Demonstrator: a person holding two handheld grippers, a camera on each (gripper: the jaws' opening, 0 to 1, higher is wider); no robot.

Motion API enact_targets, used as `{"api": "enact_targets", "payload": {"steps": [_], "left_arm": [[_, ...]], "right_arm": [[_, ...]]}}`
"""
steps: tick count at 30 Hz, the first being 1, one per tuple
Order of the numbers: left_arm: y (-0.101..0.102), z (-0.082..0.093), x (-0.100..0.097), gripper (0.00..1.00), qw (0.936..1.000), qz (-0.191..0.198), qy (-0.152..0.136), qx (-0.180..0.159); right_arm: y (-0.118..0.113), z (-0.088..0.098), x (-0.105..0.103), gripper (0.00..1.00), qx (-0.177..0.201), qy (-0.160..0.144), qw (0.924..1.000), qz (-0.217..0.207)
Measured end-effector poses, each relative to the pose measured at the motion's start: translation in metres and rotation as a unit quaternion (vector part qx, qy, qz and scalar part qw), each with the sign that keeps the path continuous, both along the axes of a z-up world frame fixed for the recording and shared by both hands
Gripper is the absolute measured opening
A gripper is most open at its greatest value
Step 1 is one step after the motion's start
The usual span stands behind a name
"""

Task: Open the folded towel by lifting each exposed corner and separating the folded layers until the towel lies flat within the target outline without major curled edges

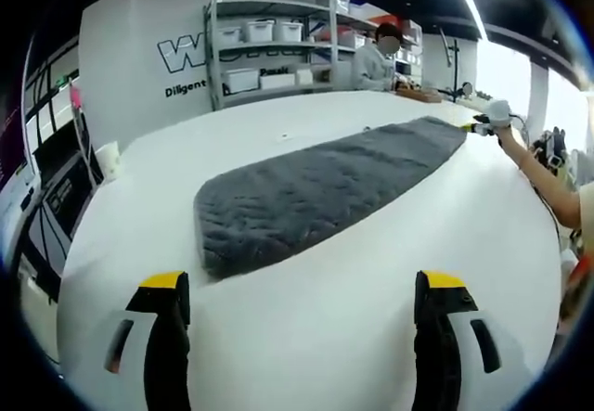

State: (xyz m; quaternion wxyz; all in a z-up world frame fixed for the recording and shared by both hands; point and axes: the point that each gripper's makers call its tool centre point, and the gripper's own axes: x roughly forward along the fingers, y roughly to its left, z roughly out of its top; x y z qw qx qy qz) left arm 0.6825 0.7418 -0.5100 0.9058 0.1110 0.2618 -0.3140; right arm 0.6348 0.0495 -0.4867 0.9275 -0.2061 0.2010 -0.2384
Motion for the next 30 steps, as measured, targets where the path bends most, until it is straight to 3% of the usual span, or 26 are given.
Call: {"api": "enact_targets", "payload": {"steps": [2,8,12,16,21,22,24,30], "left_arm": [[0.0,0.001,0.0,0.99,1.0,0.0,-0.001,-0.002],[0.0,0.004,0.001,0.99,1.0,-0.001,-0.005,-0.006],[-0.001,0.008,0.002,0.99,0.9999,-0.003,-0.011,-0.013],[0.001,0.01,0.002,0.99,0.9998,0.001,-0.015,-0.014],[0.0,0.01,0.003,0.99,0.9997,0.004,-0.016,-0.016],[0.0,0.011,0.003,0.99,0.9997,0.006,-0.018,-0.017],[0.0,0.011,0.004,0.99,0.9996,0.006,-0.018,-0.021],[0.003,0.017,0.008,0.99,0.9988,0.019,-0.027,-0.037]], "right_arm": [[0.01,0.003,0.001,0.65,0.021,-0.009,0.9996,0.014],[0.044,0.013,0.003,0.84,0.065,-0.034,0.9951,0.067],[0.059,0.012,0.006,0.91,0.078,-0.029,0.9926,0.089],[0.083,0.006,0.013,0.99,0.114,-0.02,0.985,0.127],[0.112,-0.005,0.015,0.99,0.161,0.002,0.972,0.171],[0.123,-0.005,0.016,0.99,0.19,-0.011,0.9637,0.188],[0.133,-0.004,0.018,0.99,0.206,-0.017,0.9563,0.206],[0.143,-0.01,0.018,0.99,0.189,0.006,0.9574,0.219]]}}
